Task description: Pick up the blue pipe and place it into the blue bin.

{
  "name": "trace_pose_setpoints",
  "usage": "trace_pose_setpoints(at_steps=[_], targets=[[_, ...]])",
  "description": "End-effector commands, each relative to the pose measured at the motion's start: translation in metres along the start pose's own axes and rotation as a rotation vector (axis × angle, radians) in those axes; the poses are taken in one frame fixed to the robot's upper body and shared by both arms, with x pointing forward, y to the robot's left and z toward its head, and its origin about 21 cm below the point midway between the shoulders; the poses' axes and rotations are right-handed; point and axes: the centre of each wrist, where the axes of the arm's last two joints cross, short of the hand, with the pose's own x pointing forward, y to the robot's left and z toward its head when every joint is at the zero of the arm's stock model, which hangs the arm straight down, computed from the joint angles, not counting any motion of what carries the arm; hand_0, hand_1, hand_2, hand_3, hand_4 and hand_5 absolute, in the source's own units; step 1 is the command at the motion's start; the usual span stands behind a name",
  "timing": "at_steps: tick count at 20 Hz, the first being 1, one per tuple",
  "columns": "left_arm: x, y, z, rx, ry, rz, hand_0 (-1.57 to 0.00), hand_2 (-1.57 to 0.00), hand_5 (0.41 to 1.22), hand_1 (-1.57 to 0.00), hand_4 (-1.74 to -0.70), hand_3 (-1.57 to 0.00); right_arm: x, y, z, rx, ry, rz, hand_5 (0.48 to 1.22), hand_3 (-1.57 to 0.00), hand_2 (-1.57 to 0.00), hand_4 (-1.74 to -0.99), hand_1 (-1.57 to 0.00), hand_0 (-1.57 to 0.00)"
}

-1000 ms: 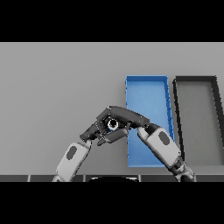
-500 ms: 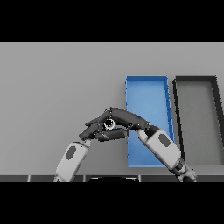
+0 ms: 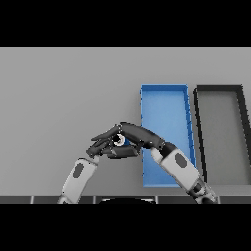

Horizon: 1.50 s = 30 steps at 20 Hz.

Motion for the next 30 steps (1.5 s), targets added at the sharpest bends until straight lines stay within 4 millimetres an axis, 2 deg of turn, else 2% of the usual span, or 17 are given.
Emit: trace_pose_setpoints(at_steps=[1,4,6,8,10,12,13,16,19,24,27,30], targets=[[-0.001,0.002,0.002,0.009,0.021,0.006,-0.24,-0.22,0.848,-0.22,-1.02,-0.19,-0.001,-0.002,0.0,-0.008,-0.006,0.008,1.217,-1.57,-1.57,-1.74,-1.57,-1.57],[0.0,0.0,0.002,0.012,0.049,0.037,-0.12,-0.11,0.647,-0.11,-0.97,-0.1,-0.002,-0.003,0.002,-0.01,-0.013,0.005,1.219,-1.57,-1.57,-1.74,-1.57,-1.57],[0.0,-0.003,0.004,0.019,0.058,0.041,-0.08,-0.07,0.567,-0.07,-0.97,-0.06,-0.001,-0.002,0.0,-0.008,-0.005,-0.025,1.22,-1.57,-1.57,-1.741,-1.57,-1.57],[-0.004,0.0,0.008,0.025,0.082,0.031,-0.05,-0.04,0.513,-0.05,-0.95,-0.04,0.003,0.0,0.001,-0.005,-0.049,-0.04,1.22,-1.57,-1.57,-1.741,-1.57,-1.57],[-0.005,-0.002,0.002,0.024,0.107,0.018,-0.03,-0.03,0.484,-0.03,-0.93,-0.03,0.002,-0.007,0.0,-0.011,-0.055,-0.122,1.22,-1.57,-1.57,-1.741,-1.57,-1.57],[-0.007,-0.003,0.003,0.025,0.105,0.016,-0.02,-0.02,0.474,-0.02,-0.92,-0.02,0.013,-0.014,0.0,-0.024,-0.066,-0.163,1.221,-1.57,-1.57,-1.741,-1.57,-1.57],[-0.008,-0.004,0.001,0.023,0.105,0.018,-0.02,-0.01,0.47,-0.01,-0.91,-0.01,0.025,-0.02,-0.002,-0.024,-0.07,-0.189,1.221,-1.57,-1.57,-1.741,-1.57,-1.57],[-0.008,-0.004,0.003,0.02,0.115,0.019,-0.01,-0.01,0.45,-0.01,-0.91,-0.01,0.053,-0.041,-0.003,-0.022,-0.111,-0.222,1.221,-1.57,-1.57,-1.741,-1.57,-1.57],[-0.006,-0.001,0.004,0.015,0.12,0.032,0.0,0.0,0.437,0.0,-0.91,0.0,0.087,-0.077,-0.009,-0.036,-0.208,-0.222,1.221,-1.57,-1.57,-1.741,-1.57,-1.57],[-0.007,-0.001,0.008,0.019,0.132,0.012,0.0,0.0,0.428,0.0,-0.89,0.0,0.115,-0.136,0.003,-0.325,-0.211,-0.133,1.221,-1.57,-1.57,-1.741,-1.57,-1.57],[-0.003,-0.003,0.006,0.014,0.129,0.02,0.0,0.0,0.415,0.0,-0.89,0.0,0.101,-0.165,0.013,-0.441,-0.138,-0.138,1.221,-1.57,-1.57,-1.741,-1.57,-1.57],[-0.004,0.003,0.006,0.024,0.126,-0.007,0.0,0.0,0.412,0.0,-0.88,0.0,0.076,-0.185,0.037,-0.537,-0.034,-0.112,1.221,-1.57,-1.57,-1.741,-1.57,-1.57]])
